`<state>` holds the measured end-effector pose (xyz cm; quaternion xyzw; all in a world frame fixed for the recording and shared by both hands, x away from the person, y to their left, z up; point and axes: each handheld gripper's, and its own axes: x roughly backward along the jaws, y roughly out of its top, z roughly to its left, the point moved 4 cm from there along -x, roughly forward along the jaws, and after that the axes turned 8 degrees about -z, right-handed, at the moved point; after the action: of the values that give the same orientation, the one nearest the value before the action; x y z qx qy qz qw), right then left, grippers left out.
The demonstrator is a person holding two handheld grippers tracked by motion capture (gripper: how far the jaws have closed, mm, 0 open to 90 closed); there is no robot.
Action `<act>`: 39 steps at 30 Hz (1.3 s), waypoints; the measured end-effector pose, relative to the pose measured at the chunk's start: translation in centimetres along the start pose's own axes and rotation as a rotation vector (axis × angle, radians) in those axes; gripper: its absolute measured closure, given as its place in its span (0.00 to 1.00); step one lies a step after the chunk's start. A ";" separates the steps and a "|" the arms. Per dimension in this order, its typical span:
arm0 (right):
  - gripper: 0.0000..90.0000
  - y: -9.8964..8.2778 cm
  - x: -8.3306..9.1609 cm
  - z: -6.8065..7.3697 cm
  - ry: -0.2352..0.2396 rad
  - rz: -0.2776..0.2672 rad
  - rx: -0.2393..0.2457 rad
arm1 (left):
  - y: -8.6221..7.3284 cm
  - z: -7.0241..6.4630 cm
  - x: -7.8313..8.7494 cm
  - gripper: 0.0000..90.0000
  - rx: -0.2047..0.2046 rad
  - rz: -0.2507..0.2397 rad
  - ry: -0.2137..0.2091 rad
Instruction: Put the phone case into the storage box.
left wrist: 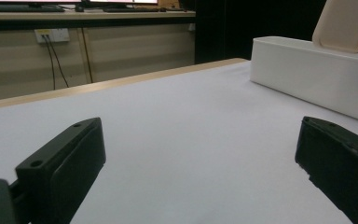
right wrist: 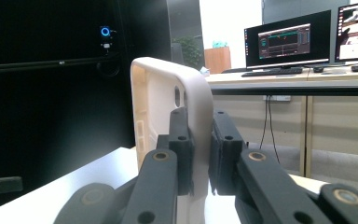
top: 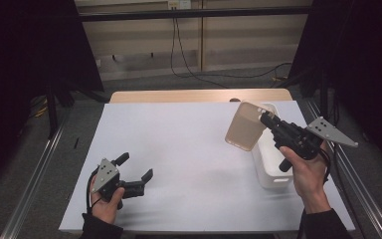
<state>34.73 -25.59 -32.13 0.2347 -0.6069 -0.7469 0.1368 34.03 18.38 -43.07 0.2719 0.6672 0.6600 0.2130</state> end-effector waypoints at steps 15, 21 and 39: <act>0.90 1.0 -0.8 -2.5 -0.021 0.044 0.076 | -0.5 0.9 1.3 0.02 0.011 0.006 0.037; 0.90 1.4 -1.5 -3.7 -0.012 0.047 0.079 | -0.6 0.6 1.0 0.02 0.000 0.012 0.032; 0.90 1.3 -2.5 -8.8 -0.060 0.057 0.106 | -0.3 -0.1 1.2 0.03 -0.010 0.022 0.024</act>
<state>41.27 -32.05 -31.73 0.2017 -0.6561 -0.7161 0.1271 33.04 19.05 -43.32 0.2701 0.6633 0.6689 0.1990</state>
